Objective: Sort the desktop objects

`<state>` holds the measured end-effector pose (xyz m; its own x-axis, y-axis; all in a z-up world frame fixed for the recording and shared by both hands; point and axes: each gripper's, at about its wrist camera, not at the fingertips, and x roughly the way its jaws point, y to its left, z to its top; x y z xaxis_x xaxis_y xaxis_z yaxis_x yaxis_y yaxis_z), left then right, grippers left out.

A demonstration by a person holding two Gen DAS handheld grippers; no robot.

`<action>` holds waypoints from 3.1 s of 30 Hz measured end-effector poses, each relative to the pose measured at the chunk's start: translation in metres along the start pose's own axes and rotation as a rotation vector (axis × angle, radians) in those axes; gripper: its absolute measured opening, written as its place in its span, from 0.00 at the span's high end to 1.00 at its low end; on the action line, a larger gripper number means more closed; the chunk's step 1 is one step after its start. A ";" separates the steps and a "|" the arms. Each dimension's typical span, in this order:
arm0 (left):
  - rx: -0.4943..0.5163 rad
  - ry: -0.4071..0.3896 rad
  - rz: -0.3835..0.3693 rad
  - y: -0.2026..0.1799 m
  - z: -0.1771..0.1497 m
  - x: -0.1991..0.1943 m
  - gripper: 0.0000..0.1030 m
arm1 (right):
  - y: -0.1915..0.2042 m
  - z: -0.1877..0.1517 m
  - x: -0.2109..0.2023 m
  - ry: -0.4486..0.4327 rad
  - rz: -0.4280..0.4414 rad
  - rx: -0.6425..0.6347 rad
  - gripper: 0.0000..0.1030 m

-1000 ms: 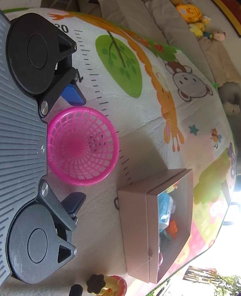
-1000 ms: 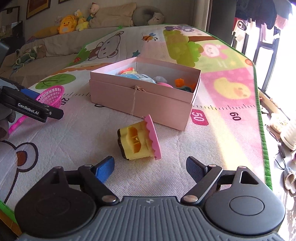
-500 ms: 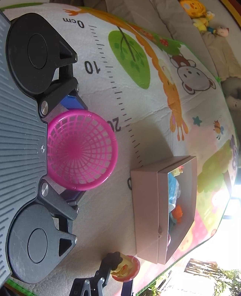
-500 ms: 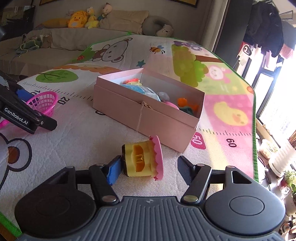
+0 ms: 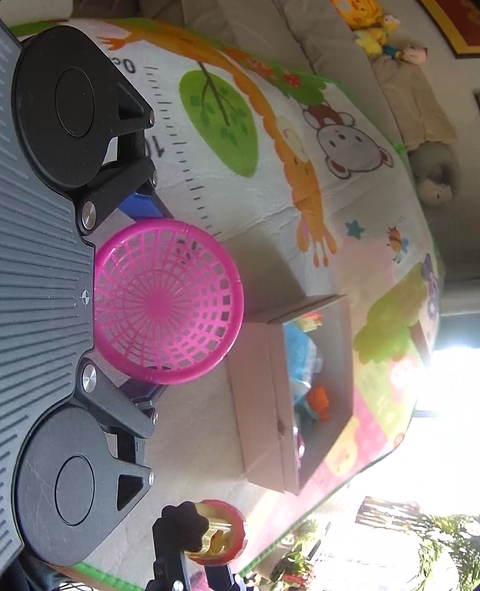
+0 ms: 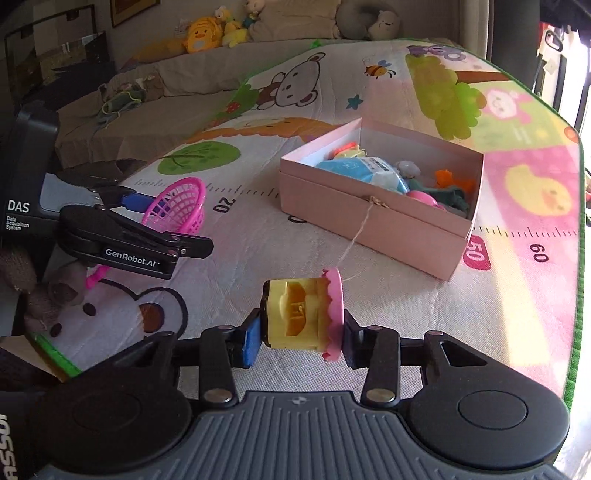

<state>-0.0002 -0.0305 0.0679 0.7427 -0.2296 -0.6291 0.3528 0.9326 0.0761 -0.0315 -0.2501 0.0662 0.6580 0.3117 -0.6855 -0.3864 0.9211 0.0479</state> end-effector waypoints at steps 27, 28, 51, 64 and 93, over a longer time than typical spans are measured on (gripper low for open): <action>-0.017 -0.067 -0.127 0.004 0.137 0.106 0.05 | -0.160 0.118 -0.001 -0.250 -0.234 0.190 0.59; -0.010 -0.064 -0.104 0.009 0.124 0.102 0.05 | -0.158 0.121 0.007 -0.242 -0.213 0.191 0.59; -0.006 0.017 -0.225 -0.007 0.043 0.108 0.03 | -0.172 0.103 0.095 -0.003 -0.195 0.390 0.50; -0.082 0.026 -0.172 0.005 0.041 0.105 0.02 | -0.130 0.149 0.133 -0.057 -0.160 0.213 0.70; -0.176 0.057 0.116 0.058 0.039 0.117 0.01 | -0.128 0.164 0.179 -0.084 -0.163 0.310 0.45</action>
<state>0.1292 -0.0141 0.0287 0.7375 -0.1069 -0.6669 0.1586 0.9872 0.0172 0.2422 -0.2742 0.0563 0.7507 0.1615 -0.6406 -0.0662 0.9832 0.1704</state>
